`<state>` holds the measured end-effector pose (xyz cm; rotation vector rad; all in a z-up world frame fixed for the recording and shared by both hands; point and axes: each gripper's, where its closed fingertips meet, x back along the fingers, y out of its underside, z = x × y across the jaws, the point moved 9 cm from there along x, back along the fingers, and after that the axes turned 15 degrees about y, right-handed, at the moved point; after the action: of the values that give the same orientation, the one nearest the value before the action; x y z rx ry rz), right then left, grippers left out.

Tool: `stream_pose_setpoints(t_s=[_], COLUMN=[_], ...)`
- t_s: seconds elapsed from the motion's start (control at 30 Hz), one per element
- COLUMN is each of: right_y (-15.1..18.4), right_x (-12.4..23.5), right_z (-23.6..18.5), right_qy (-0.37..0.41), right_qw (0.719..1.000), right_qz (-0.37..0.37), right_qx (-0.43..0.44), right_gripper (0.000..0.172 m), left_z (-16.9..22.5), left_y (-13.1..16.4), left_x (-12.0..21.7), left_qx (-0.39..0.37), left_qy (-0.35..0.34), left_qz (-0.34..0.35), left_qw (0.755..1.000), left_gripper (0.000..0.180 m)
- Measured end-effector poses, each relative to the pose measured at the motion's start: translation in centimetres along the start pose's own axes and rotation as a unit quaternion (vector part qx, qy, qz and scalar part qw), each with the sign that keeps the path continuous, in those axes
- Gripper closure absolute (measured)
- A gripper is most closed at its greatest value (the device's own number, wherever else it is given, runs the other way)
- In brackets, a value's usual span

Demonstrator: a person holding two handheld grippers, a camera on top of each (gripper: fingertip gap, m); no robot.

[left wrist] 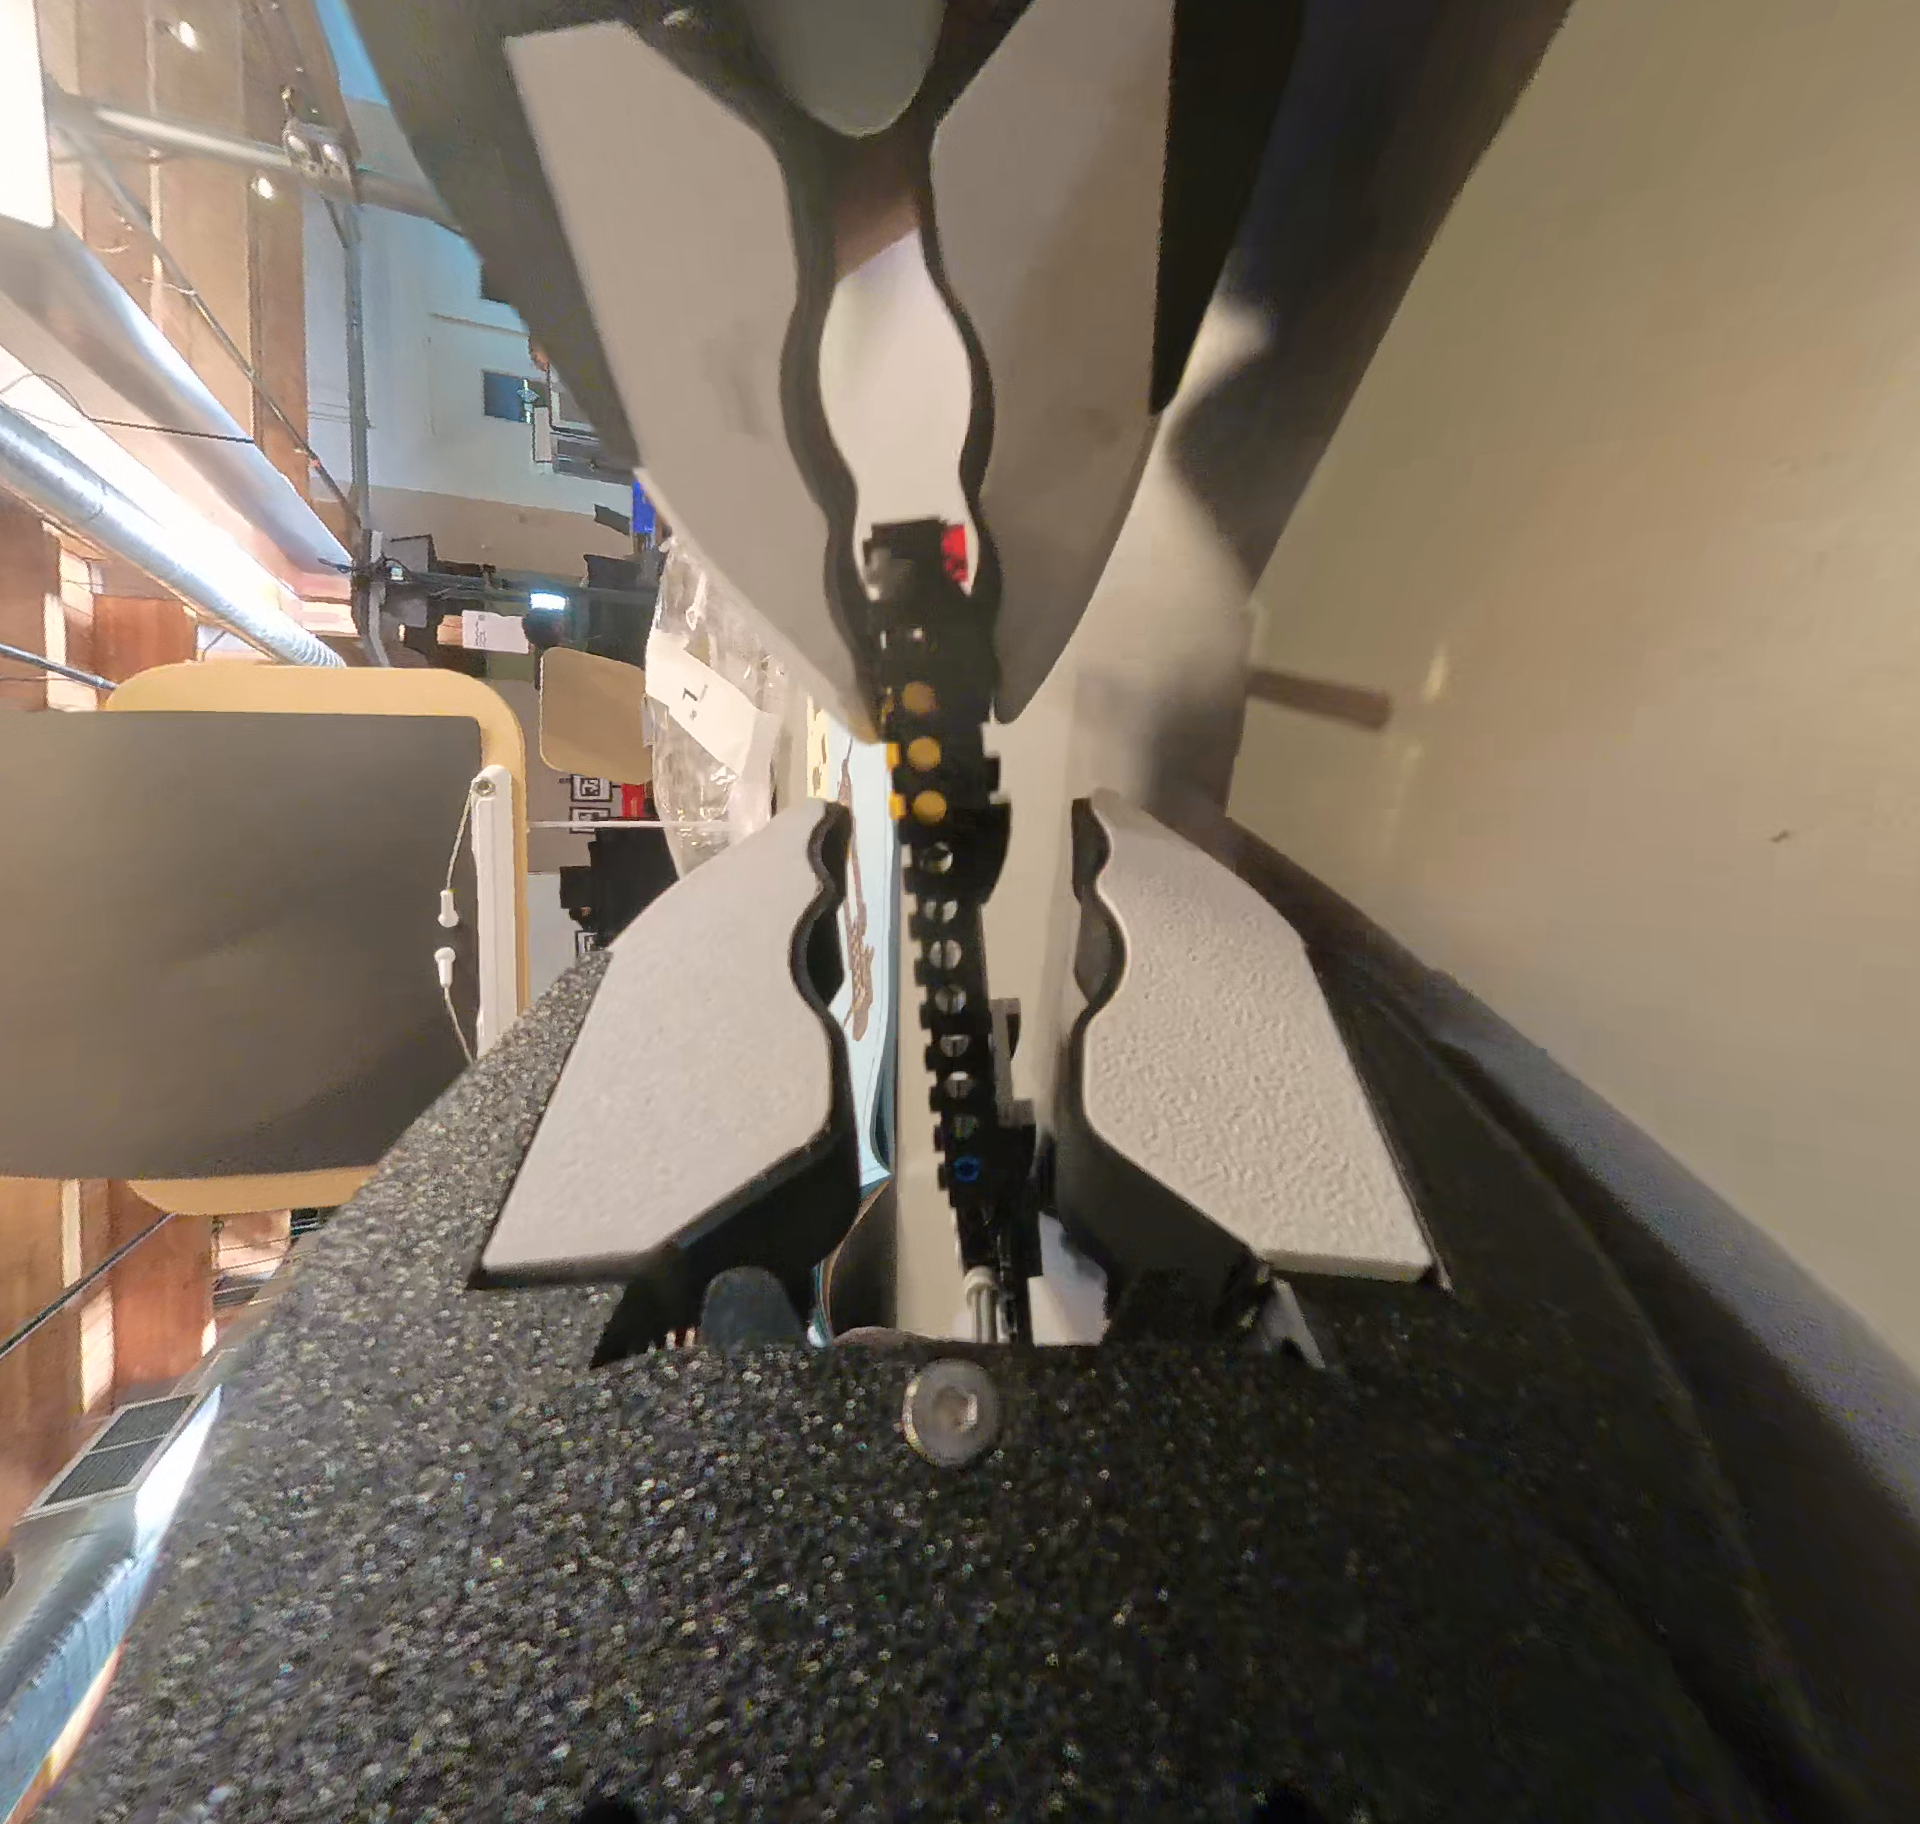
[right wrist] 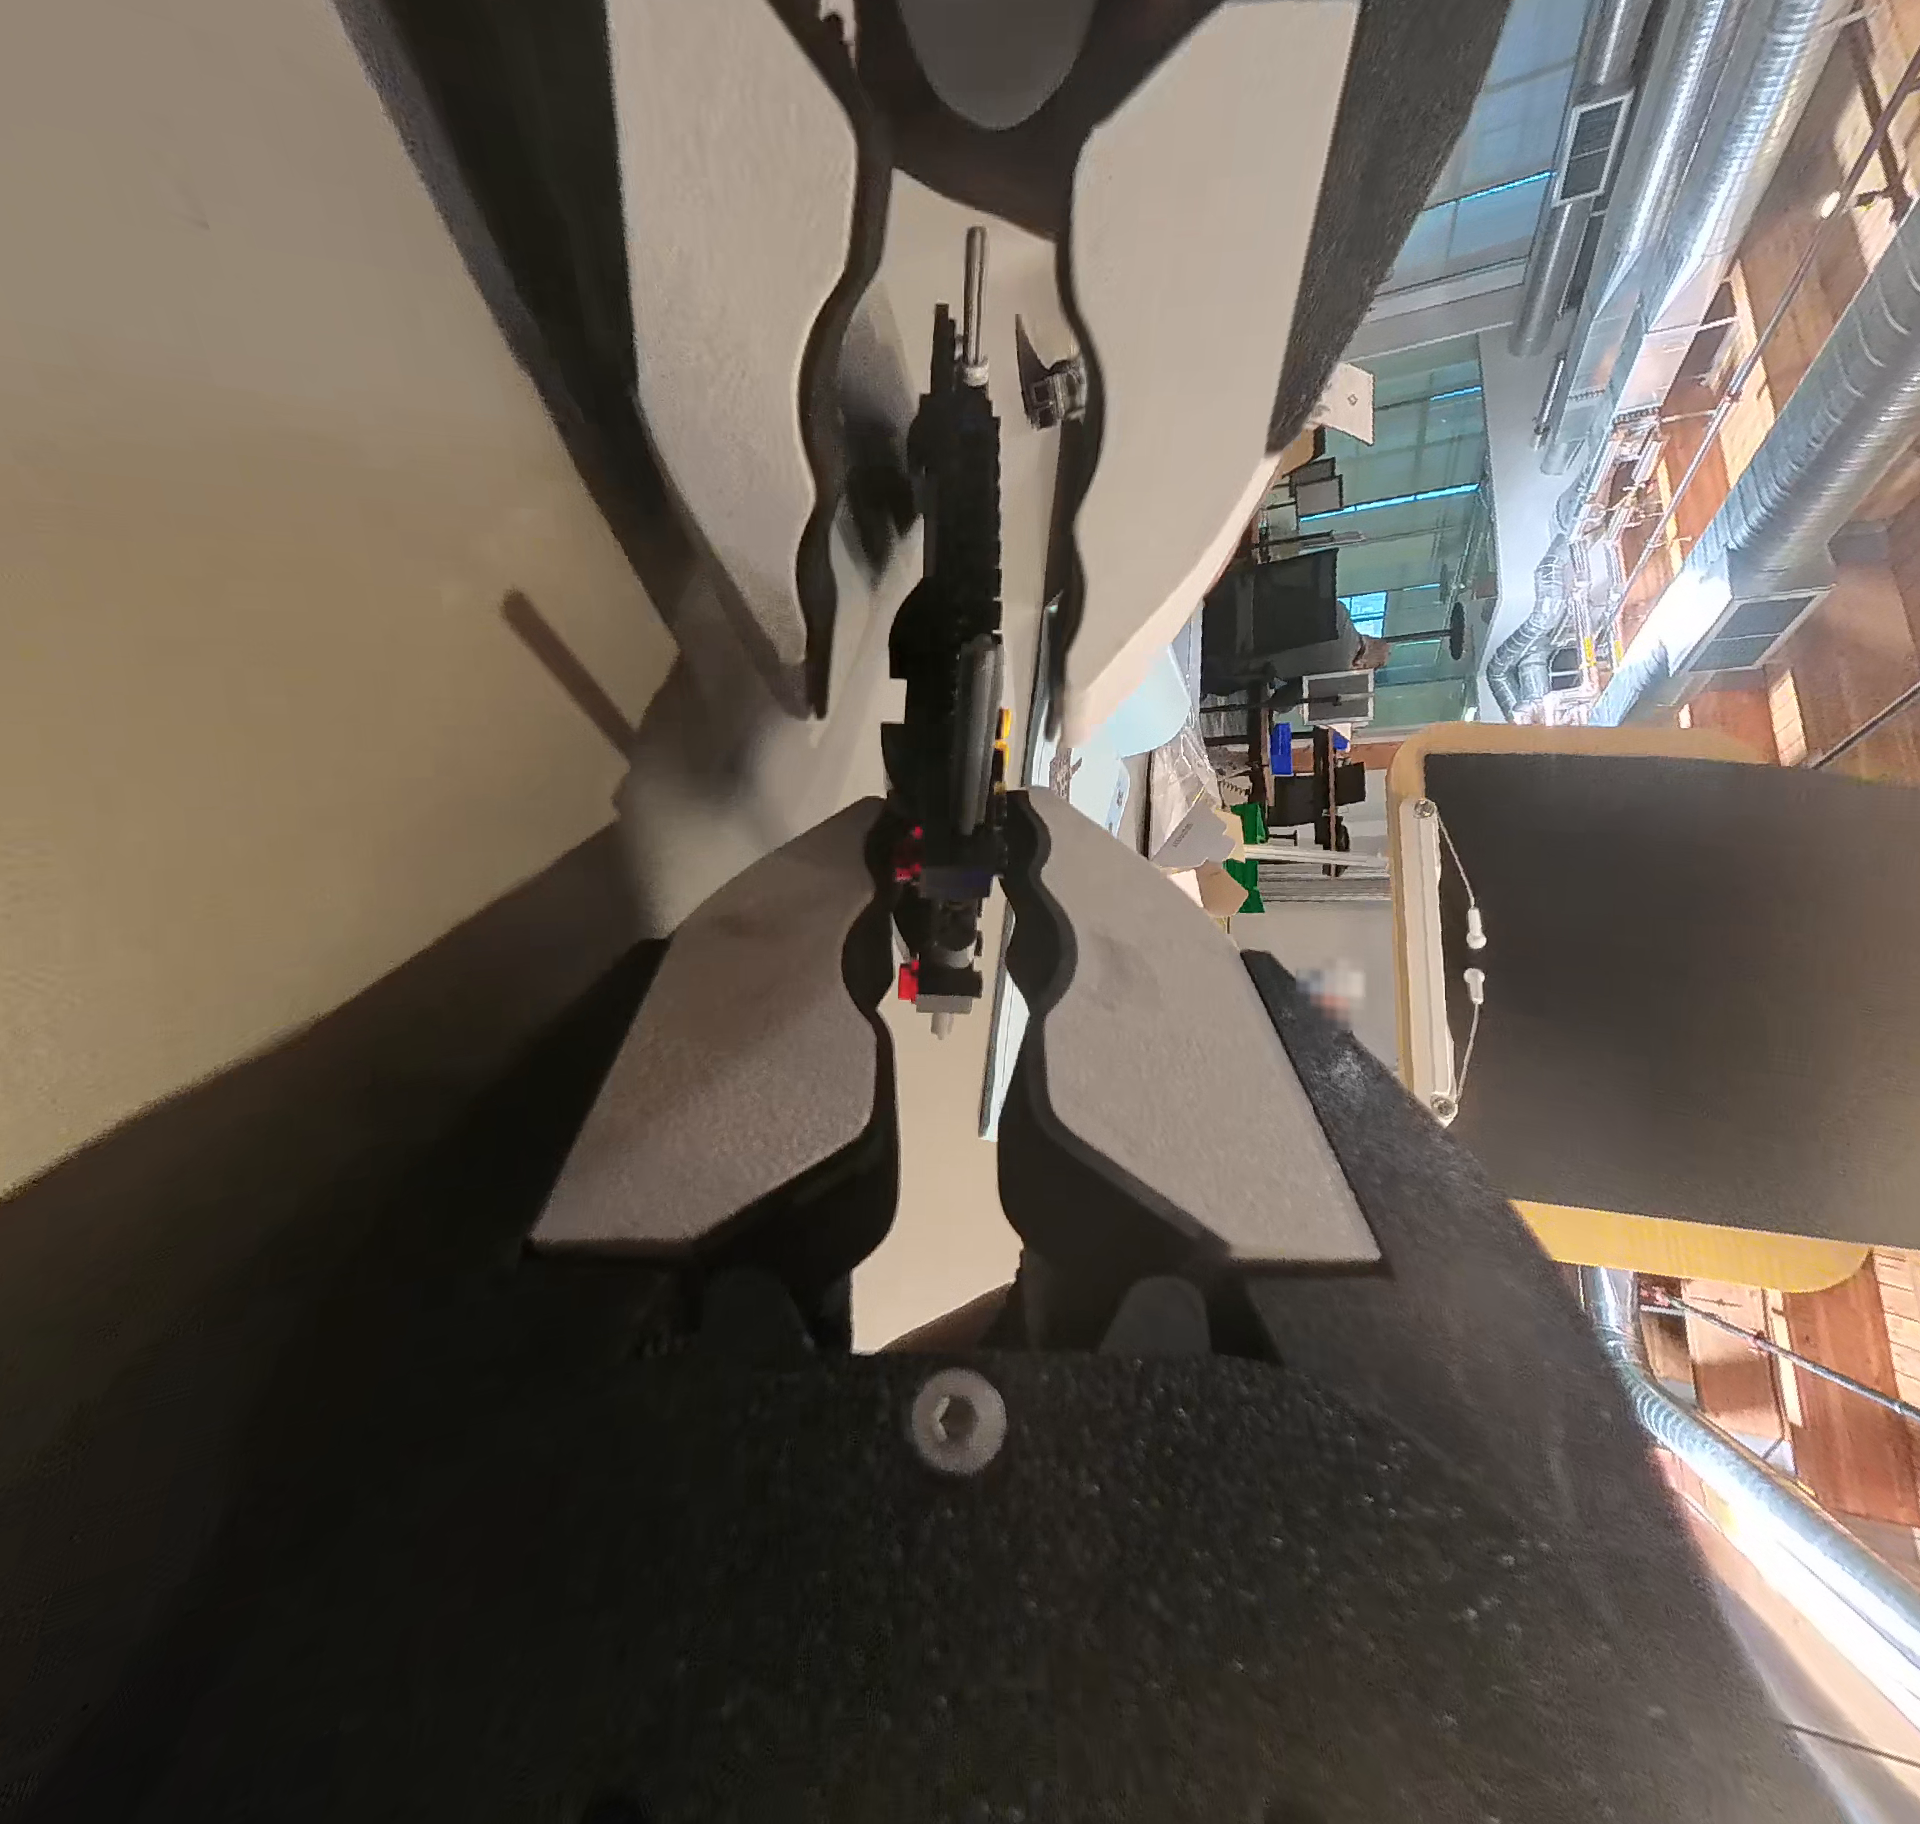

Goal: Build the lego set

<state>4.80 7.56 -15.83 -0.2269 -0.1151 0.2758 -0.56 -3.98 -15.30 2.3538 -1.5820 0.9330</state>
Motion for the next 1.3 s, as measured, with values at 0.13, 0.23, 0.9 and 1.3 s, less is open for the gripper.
stream_pose_setpoints(t_s=[0.13, 0.23, 0.9, 1.3], right_y=[-0.5, -0.8, 0.2, -0.5], right_x=[0.0, 0.0, 0.2, -0.5], right_z=[0.0, 0.1, 1.4, 1.6], right_qy=[-0.003, -0.005, 0.044, 0.069], right_qw=[1.000, 1.000, 0.999, 0.997], right_qz=[0.003, 0.006, 0.008, 0.046], right_qx=[0.005, 0.004, -0.018, -0.007], right_gripper=[0.154, 0.154, 0.134, 0.153], left_z=[-0.1, 0.0, -1.7, -2.1], left_y=[-0.3, -0.3, 0.4, -0.2], left_x=[-0.3, -0.5, 0.8, 1.5], left_qx=[0.011, 0.012, 0.056, 0.028], left_qy=[0.005, 0.006, -0.037, -0.042], left_qz=[-0.006, -0.012, 0.011, 0.042], left_qw=[1.000, 1.000, 0.998, 0.998], left_gripper=[0.137, 0.148, 0.163, 0.163])
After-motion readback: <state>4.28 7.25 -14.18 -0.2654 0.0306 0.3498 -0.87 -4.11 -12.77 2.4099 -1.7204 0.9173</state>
